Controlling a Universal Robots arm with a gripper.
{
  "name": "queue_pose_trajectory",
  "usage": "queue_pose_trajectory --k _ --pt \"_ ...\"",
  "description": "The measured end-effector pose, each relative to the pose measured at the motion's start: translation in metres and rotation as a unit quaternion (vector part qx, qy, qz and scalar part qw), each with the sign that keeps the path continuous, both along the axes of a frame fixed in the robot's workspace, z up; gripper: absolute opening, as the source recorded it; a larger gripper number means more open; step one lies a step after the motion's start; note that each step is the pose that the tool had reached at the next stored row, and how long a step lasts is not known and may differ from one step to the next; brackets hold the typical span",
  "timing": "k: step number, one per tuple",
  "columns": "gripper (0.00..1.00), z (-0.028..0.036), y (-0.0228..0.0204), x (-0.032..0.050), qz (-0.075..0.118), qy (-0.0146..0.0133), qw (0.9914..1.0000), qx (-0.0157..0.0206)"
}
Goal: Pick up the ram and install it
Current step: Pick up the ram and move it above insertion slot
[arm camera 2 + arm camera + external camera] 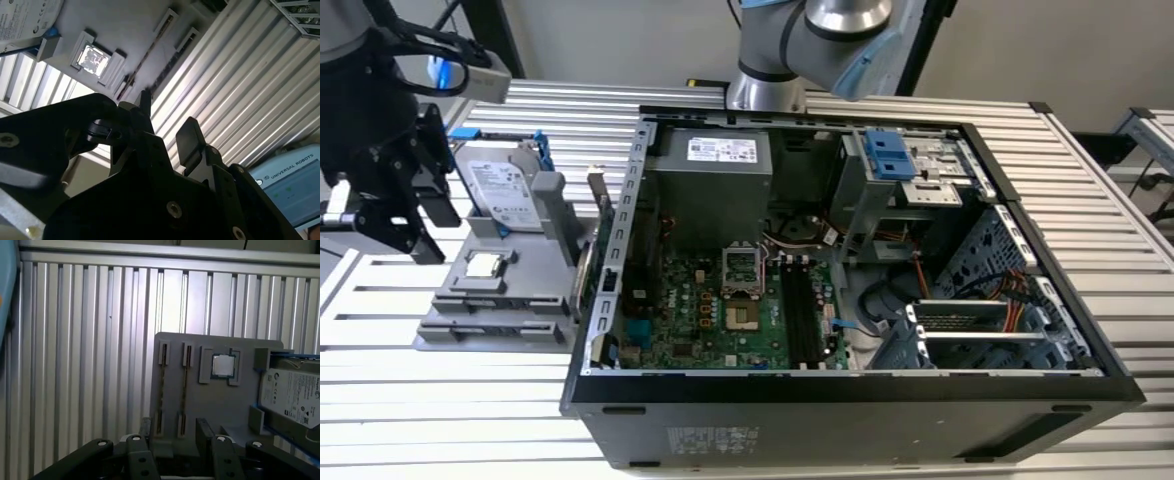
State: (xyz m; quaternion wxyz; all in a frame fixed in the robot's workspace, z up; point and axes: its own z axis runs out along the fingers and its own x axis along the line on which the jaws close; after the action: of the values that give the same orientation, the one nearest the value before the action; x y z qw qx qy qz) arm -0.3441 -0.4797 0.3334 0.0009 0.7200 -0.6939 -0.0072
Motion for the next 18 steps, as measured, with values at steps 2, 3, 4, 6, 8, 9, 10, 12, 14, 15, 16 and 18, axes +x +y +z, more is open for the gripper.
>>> queue_pose_trajectory --k 2,3,4,6,8,9,10,12,14,15,16,18 --pt "1.00 -0.0036 0.0000 0.0003 0.000 0.0000 1.00000 0.0000" --pt "1.00 -0.0055 0.0000 0.0005 0.000 0.0000 1.00000 0.0000" --pt "1.00 -0.0074 0.0000 0.0008 0.000 0.0000 1.00000 0.0000" --pt "1.00 -0.0109 0.0000 0.0016 0.000 0.0000 1.00000 0.0000" --pt "1.00 -0.0146 0.0000 0.0025 0.000 0.0000 1.00000 0.0000" --pt "1.00 -0.0164 0.0000 0.0032 0.000 0.0000 1.00000 0.0000" --pt "1.00 -0.0183 0.0000 0.0040 0.000 0.0000 1.00000 0.0000" --pt "1.00 -0.0218 0.0000 0.0055 0.000 0.0000 1.00000 0.0000" --pt "1.00 -0.0255 0.0001 0.0067 0.000 0.0000 1.00000 0.0000" --pt "1.00 -0.0272 0.0001 0.0070 0.000 0.0000 1.00000 0.0000" --pt "1.00 -0.0291 0.0002 0.0073 0.000 0.0000 1.00000 0.0000" --pt "1.00 -0.0326 0.0013 0.0070 0.000 -0.0001 1.00000 -0.0004"
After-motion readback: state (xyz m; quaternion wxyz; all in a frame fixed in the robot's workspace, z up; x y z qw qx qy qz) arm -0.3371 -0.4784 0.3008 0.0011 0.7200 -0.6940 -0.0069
